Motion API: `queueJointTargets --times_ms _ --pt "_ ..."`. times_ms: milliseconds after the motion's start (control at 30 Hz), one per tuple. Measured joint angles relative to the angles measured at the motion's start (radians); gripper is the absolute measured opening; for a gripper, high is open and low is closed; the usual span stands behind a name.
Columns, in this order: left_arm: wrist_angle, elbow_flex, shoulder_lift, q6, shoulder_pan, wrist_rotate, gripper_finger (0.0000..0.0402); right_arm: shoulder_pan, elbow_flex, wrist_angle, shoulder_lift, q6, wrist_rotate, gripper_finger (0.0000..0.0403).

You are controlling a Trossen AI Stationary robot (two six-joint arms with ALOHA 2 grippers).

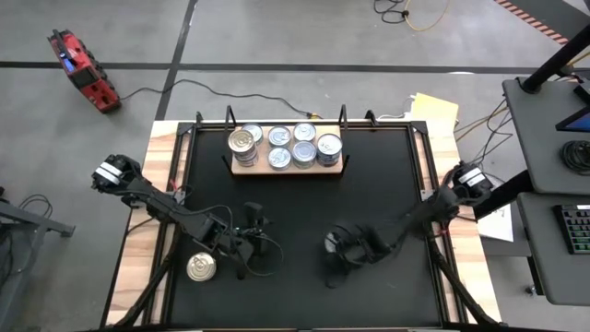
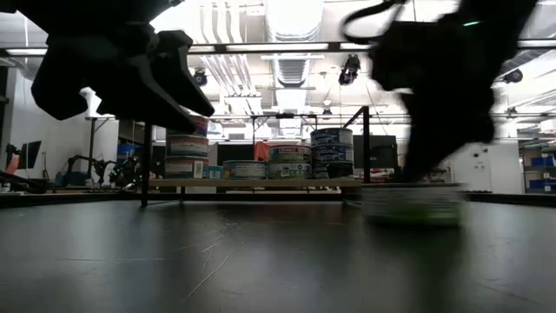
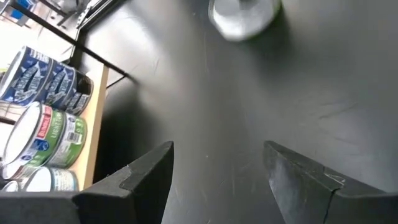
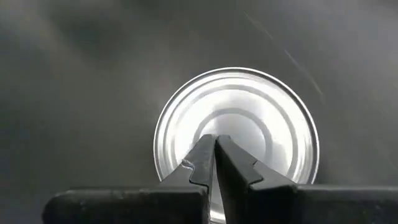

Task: Stack canned seafood by type on shelf
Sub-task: Stack the green tuna can on top of the other green tuna cans on the shelf

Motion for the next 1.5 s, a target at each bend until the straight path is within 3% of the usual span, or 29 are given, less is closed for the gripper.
queueJointTargets --times_ms 133,233,367,500,700,833,967,1033,1500 --pt "0.044 0.000 0.002 -0.003 0.000 0.006 0.0229 -0.073 0.000 0.230 0.014 -0.272 -0.006 0.0013" --pt "0.086 0.000 0.012 0.003 0.001 0.036 0.0229 -0.103 0.036 0.305 0.012 -0.410 -0.021 0.0013" --pt "0.147 0.000 0.035 0.004 0.005 0.104 0.0229 -0.105 0.096 0.219 -0.011 -0.483 -0.021 0.0013" --pt "0.221 0.001 0.094 0.005 0.008 0.109 0.0229 -0.102 0.144 0.084 -0.028 -0.487 -0.021 0.0013" --pt "0.511 0.003 0.237 0.142 0.021 0.089 0.0225 -0.103 0.157 -0.092 -0.029 -0.448 -0.021 0.0013" --pt "0.651 0.003 0.306 0.219 0.039 0.065 0.0177 -0.104 0.136 -0.118 -0.031 -0.440 -0.015 0.0013" --pt "0.670 0.003 0.344 0.188 0.068 0.084 0.0055 -0.104 0.113 -0.116 -0.031 -0.440 0.006 0.0013" --pt "0.668 0.003 0.360 0.161 0.078 0.085 0.0016 -0.104 0.101 -0.116 -0.031 -0.425 0.006 0.0013" --pt "0.677 0.002 0.410 0.107 0.078 0.118 0.0001 -0.145 -0.097 0.368 -0.033 -0.402 -0.047 0.0013"
